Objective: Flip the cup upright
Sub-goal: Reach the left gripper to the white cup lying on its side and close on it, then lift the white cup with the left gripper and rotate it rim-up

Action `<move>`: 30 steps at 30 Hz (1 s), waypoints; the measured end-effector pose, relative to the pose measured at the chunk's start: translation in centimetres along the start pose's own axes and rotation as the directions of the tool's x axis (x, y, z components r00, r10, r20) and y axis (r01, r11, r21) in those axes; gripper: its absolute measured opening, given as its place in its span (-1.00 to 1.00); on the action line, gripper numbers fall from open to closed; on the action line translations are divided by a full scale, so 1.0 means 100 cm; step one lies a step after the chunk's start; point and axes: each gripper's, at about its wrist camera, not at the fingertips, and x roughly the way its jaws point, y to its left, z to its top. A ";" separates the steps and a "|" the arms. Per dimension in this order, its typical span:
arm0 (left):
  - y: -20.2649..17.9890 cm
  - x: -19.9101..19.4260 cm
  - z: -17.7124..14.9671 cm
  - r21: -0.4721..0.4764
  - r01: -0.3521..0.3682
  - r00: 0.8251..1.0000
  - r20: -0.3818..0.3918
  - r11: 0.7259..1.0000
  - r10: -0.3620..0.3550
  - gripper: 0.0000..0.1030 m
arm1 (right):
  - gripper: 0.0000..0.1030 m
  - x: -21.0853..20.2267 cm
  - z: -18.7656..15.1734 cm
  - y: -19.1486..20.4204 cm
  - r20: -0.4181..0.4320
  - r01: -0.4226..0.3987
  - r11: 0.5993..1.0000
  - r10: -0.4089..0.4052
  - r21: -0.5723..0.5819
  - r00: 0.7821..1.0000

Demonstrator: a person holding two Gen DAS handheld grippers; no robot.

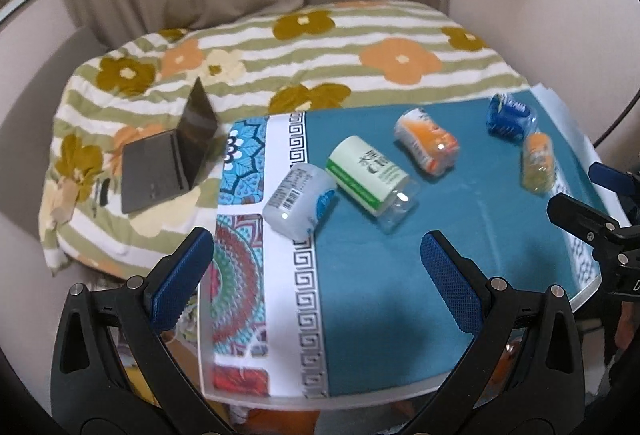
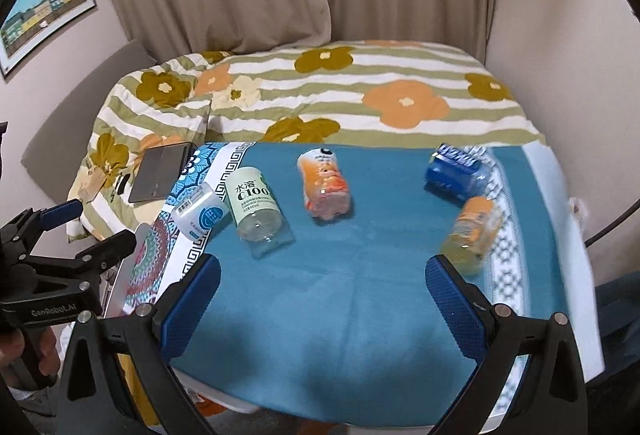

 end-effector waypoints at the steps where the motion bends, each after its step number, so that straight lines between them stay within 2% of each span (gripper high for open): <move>1: 0.006 0.012 0.004 0.016 0.013 1.000 -0.015 1.000 -0.013 1.00 | 0.99 0.008 0.002 0.003 -0.010 0.005 1.000 -0.004 0.012 1.000; 8: 0.027 0.074 0.019 0.117 0.088 0.993 -0.089 0.989 -0.078 1.00 | 0.99 0.061 0.009 0.023 -0.072 0.044 0.995 -0.038 0.087 0.997; 12: 0.028 0.108 0.019 0.165 0.140 0.982 -0.146 0.976 -0.116 1.00 | 0.99 0.085 0.009 0.030 -0.102 0.066 0.991 -0.055 0.112 0.993; 19: 0.025 0.149 0.015 0.202 0.178 0.968 -0.211 0.963 -0.135 1.00 | 0.99 0.113 0.002 0.034 -0.139 0.104 0.986 -0.086 0.131 0.987; 25: 0.026 0.168 0.016 0.207 0.197 0.960 -0.241 0.958 -0.145 0.66 | 0.99 0.126 -0.004 0.030 -0.166 0.119 0.981 -0.093 0.156 0.982; 28: 0.027 0.171 0.015 0.205 0.207 0.954 -0.258 0.957 -0.151 0.36 | 0.99 0.130 -0.004 0.030 -0.172 0.122 0.979 -0.093 0.166 0.981; 30: 0.029 0.172 0.015 0.201 0.211 0.954 -0.255 0.957 -0.157 0.36 | 0.99 0.132 -0.005 0.030 -0.175 0.124 0.977 -0.094 0.171 0.980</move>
